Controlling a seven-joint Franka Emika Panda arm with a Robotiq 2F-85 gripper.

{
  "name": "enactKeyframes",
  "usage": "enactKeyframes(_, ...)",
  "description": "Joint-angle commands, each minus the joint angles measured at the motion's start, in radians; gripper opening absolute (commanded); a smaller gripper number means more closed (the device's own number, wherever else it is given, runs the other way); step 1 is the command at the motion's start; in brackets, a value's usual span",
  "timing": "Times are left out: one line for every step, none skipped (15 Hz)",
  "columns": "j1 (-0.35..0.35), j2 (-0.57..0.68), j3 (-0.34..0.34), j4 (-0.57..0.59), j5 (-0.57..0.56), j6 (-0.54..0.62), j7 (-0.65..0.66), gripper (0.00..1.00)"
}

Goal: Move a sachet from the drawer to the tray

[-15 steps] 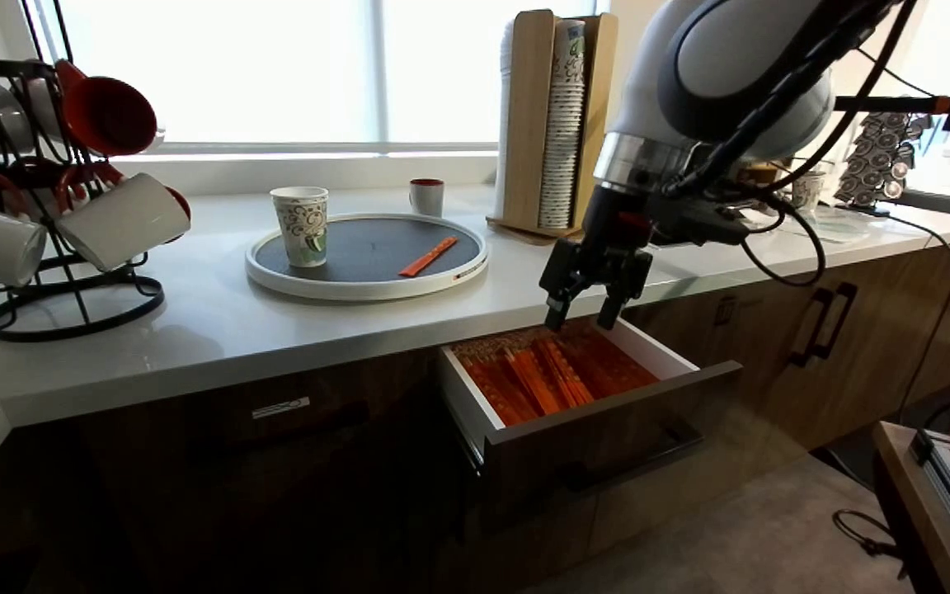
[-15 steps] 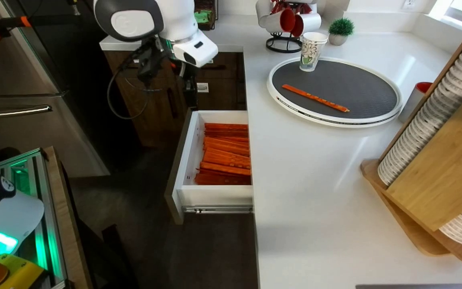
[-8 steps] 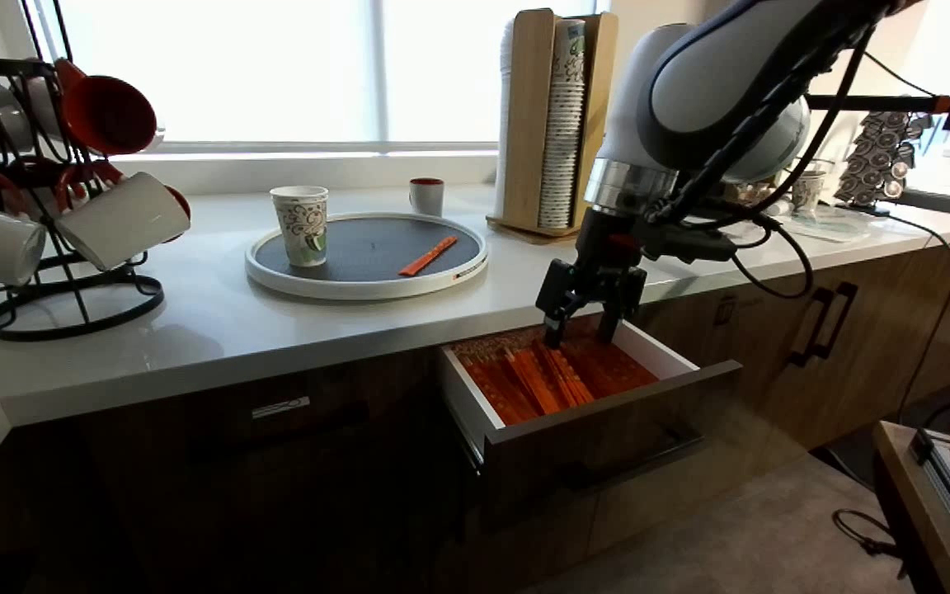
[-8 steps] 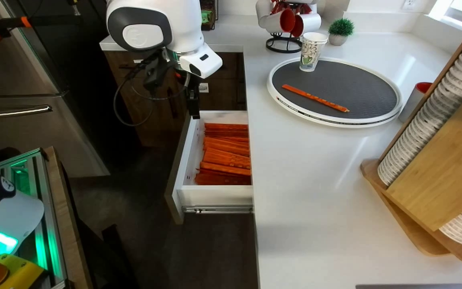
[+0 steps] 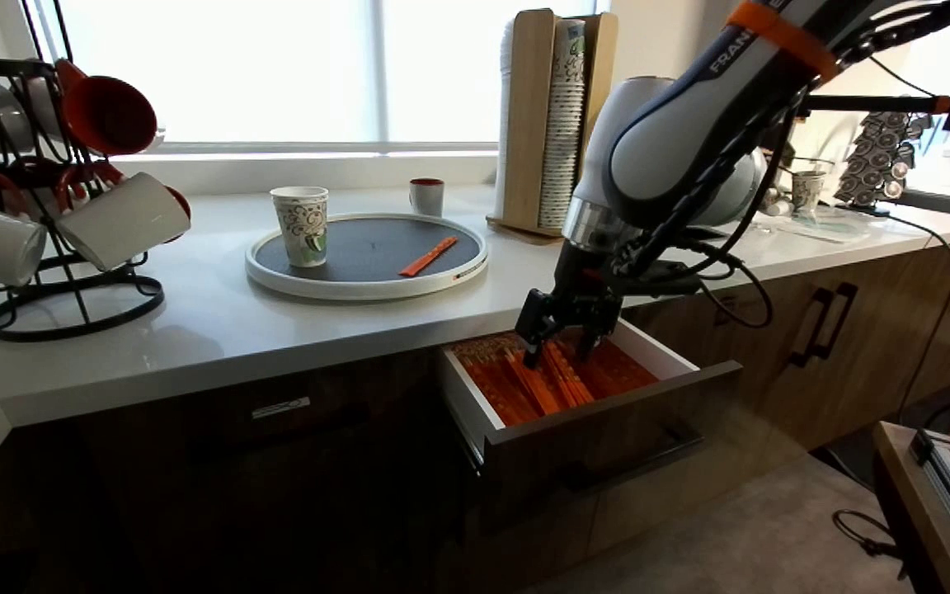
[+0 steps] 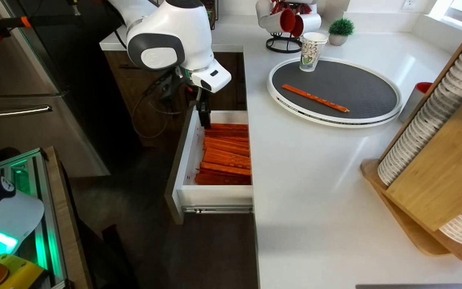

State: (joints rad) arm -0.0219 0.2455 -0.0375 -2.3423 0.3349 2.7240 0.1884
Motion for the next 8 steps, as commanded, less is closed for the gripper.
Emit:
enactKeyframes(-0.004, 0.103, -0.009, 0.062, -0.021, 0.019, 0.055, 1.0)
enactKeyframes(-0.002, 0.122, -0.016, 0.075, -0.028, 0.006, 0.07, 1.0)
enactKeyframes(-0.002, 0.139, -0.02, 0.086, -0.03, 0.011, 0.078, 0.94)
enactKeyframes(-0.002, 0.155, -0.024, 0.097, -0.029, 0.013, 0.084, 0.85)
enactKeyframes(0.001, 0.17, -0.031, 0.108, -0.033, 0.015, 0.095, 0.84)
enactKeyframes(0.0, 0.183, -0.035, 0.118, -0.034, 0.014, 0.099, 0.85)
enactKeyframes(0.005, 0.196, -0.044, 0.129, -0.042, 0.017, 0.111, 0.69)
enactKeyframes(0.006, 0.209, -0.05, 0.139, -0.048, 0.016, 0.116, 0.67)
